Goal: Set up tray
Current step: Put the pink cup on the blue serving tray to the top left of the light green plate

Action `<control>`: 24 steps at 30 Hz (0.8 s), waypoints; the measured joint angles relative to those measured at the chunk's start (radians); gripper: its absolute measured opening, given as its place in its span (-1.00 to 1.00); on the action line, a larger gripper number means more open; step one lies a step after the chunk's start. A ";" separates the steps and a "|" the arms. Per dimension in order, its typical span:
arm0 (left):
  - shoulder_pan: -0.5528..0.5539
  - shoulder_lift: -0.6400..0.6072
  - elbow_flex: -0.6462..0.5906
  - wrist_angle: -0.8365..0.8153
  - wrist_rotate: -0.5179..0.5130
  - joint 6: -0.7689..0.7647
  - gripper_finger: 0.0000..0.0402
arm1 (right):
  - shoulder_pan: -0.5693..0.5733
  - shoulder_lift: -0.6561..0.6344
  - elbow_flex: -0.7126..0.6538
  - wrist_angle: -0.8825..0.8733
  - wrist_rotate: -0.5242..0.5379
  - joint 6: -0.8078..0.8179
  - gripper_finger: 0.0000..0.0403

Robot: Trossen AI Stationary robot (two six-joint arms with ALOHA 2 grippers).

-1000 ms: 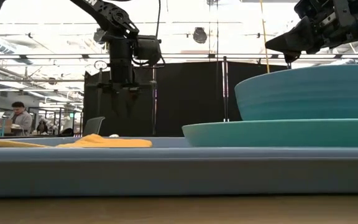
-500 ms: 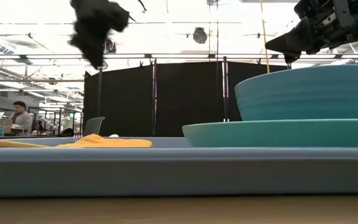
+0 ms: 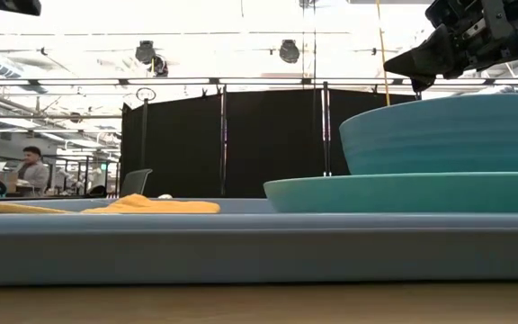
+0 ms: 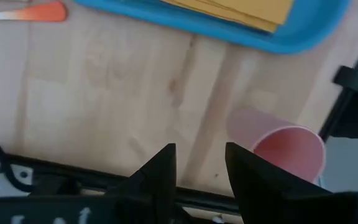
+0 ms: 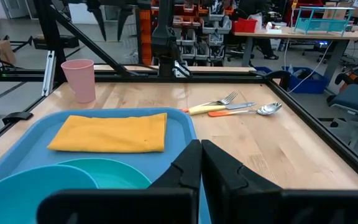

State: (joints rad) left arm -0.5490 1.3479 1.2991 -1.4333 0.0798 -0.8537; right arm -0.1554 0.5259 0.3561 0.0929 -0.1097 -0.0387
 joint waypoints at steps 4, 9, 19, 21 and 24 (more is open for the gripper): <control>-0.107 0.000 0.000 0.045 -0.075 -0.074 -0.30 | 0.000 0.000 0.000 0.000 0.000 0.000 -0.98; -0.188 0.015 0.000 0.086 -0.187 -0.160 -0.30 | 0.000 0.000 0.000 0.000 0.000 0.019 -0.98; -0.284 0.086 0.000 0.196 -0.170 -0.321 0.11 | 0.000 0.001 -0.009 -0.001 0.001 0.030 -0.98; -0.300 0.108 0.000 0.201 -0.165 -0.304 0.24 | 0.000 0.001 -0.010 0.001 0.001 0.029 -0.98; -0.317 0.142 0.000 0.189 -0.146 -0.278 0.42 | 0.000 0.001 -0.010 0.004 0.001 0.029 -0.98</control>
State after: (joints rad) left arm -0.8661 1.4898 1.2987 -1.2440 -0.0661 -1.1317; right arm -0.1555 0.5270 0.3466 0.0971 -0.1089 -0.0097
